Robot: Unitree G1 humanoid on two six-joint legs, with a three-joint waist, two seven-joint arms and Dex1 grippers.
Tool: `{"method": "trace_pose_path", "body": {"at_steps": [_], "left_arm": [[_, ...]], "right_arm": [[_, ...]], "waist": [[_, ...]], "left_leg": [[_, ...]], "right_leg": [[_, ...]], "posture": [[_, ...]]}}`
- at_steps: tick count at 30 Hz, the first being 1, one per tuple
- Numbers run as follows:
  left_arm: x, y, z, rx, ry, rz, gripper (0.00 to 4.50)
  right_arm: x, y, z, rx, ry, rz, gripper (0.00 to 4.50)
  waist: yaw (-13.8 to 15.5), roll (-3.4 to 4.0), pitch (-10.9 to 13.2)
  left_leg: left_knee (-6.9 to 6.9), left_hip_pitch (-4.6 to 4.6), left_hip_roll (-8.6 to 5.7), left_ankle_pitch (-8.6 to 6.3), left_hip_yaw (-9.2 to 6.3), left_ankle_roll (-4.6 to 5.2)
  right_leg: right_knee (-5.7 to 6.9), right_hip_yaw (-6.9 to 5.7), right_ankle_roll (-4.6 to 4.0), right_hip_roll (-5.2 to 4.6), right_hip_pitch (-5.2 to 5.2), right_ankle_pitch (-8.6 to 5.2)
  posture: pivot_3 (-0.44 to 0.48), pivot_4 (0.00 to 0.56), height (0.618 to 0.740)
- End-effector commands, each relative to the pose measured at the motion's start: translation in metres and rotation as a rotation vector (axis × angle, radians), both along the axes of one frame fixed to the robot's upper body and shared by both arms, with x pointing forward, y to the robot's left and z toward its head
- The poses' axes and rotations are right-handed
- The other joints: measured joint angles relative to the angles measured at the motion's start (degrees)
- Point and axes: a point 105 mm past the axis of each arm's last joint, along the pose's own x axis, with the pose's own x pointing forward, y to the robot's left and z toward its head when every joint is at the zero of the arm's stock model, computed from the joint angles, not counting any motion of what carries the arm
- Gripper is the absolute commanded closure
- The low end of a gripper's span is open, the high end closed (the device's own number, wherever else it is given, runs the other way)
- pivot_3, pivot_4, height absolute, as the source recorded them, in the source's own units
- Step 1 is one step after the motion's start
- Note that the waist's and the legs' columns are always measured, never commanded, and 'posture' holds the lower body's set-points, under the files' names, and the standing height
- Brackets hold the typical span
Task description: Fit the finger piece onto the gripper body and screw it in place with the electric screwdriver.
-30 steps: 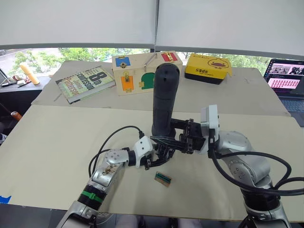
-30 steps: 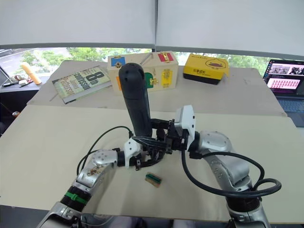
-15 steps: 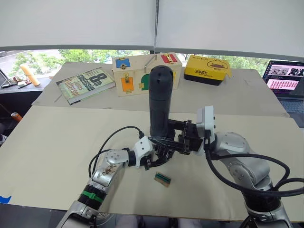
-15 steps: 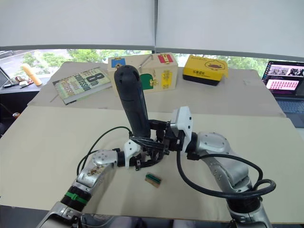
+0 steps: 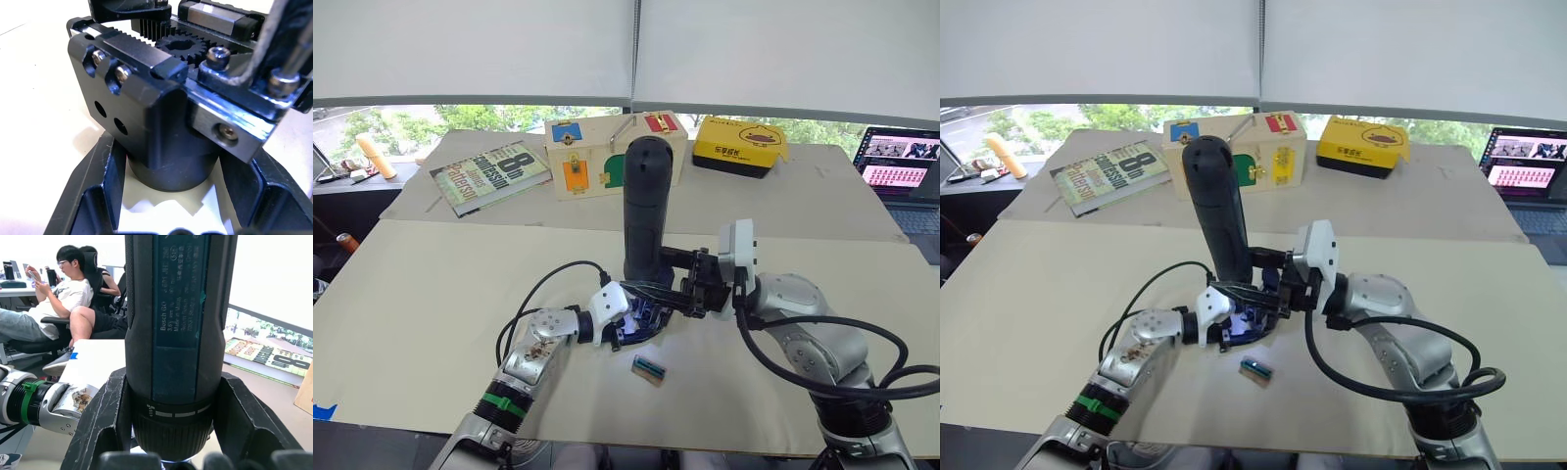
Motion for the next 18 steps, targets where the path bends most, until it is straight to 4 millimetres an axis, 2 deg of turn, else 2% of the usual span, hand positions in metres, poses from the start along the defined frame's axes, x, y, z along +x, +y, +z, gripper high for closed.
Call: {"method": "trace_pose_path", "body": {"at_steps": [1, 6, 14, 18], "left_arm": [[-0.008, 0.002, -0.024, 0.060, 0.090, -0.007, 2.22], [-0.007, 0.001, -0.024, 0.059, 0.090, -0.004, 2.22], [-0.004, 0.002, -0.026, 0.063, 0.084, 0.014, 2.22], [-0.003, 0.002, -0.027, 0.066, 0.082, 0.026, 2.22]], "right_arm": [[0.002, -0.002, -0.005, -0.009, 0.023, -0.002, 2.60], [-0.001, -0.002, 0.004, -0.005, -0.004, 0.022, 2.60], [-0.015, -0.005, 0.043, 0.107, -0.124, 0.103, 2.60], [-0.021, -0.008, 0.054, 0.135, -0.149, 0.142, 2.60]], "waist": [[0.00, 0.00, 0.00], [0.03, 0.00, 0.01], [0.15, 0.00, 0.08], [0.30, 0.01, 0.09]], "left_leg": [[0.00, -0.01, 0.00, 0.00, 0.00, 0.00], [0.00, -0.10, 0.00, 0.00, -0.01, 0.00], [0.00, -0.22, -0.01, -0.01, -0.05, 0.03], [0.00, -0.24, -0.02, -0.02, -0.11, 0.04]], "right_leg": [[0.00, 0.00, 0.00, 0.00, 0.00, 0.00], [-0.01, -0.01, -0.01, -0.01, -0.08, 0.01], [-0.12, -0.04, 0.00, -0.02, -0.13, 0.01], [-0.22, -0.10, 0.00, -0.01, -0.10, 0.02]], "posture": [[0.000, 0.150, 0.740], [0.000, 0.150, 0.740], [0.000, 0.150, 0.740], [0.000, 0.150, 0.740]]}}
